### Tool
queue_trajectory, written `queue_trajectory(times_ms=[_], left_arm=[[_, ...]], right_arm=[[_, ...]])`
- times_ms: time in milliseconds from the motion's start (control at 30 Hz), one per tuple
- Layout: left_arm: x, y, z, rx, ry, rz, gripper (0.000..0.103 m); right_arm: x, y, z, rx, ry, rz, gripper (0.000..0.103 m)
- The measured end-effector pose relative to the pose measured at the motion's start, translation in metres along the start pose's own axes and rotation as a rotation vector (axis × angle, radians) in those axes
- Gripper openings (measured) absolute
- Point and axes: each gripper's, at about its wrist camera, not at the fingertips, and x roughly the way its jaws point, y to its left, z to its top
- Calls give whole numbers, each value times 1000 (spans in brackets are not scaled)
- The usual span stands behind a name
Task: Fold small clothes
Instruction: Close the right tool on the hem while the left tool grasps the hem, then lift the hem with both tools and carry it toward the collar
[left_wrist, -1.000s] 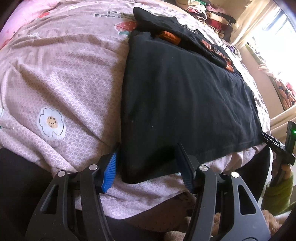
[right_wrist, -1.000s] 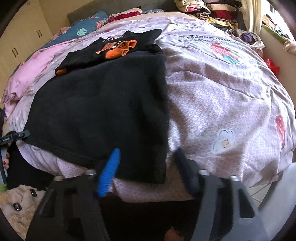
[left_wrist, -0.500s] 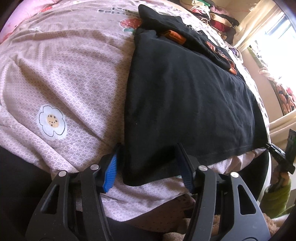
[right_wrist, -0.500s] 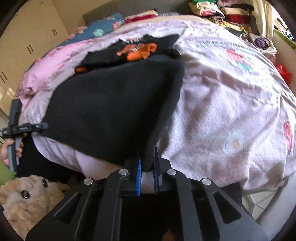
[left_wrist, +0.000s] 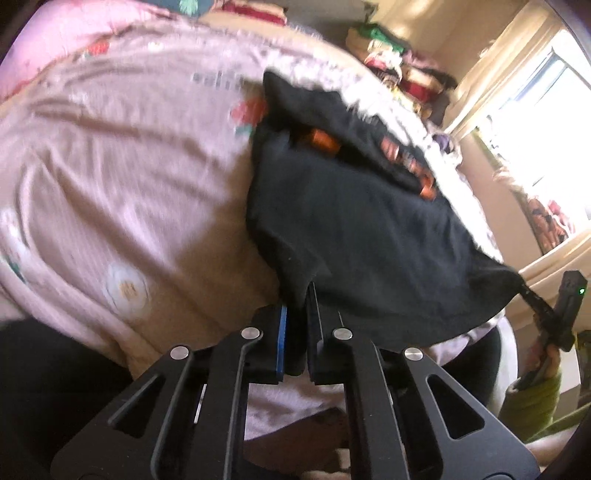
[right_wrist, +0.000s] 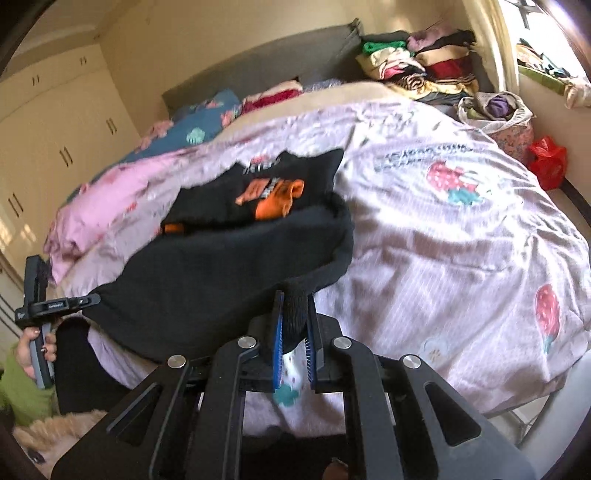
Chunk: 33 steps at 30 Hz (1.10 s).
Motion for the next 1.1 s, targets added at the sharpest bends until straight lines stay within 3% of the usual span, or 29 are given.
queue_trajectory(times_ms=[267, 533, 1100], left_arm=[[-25, -9, 34, -10, -126, -38, 2], [-36, -14, 59, -20, -212, -59, 2], [-38, -22, 104, -17, -311, -45, 2]], right_arm=[[-10, -1, 30, 27, -107, -18, 9], [-17, 2, 48, 16, -158, -42, 9], [-4, 6, 101, 34, -226, -69, 9]])
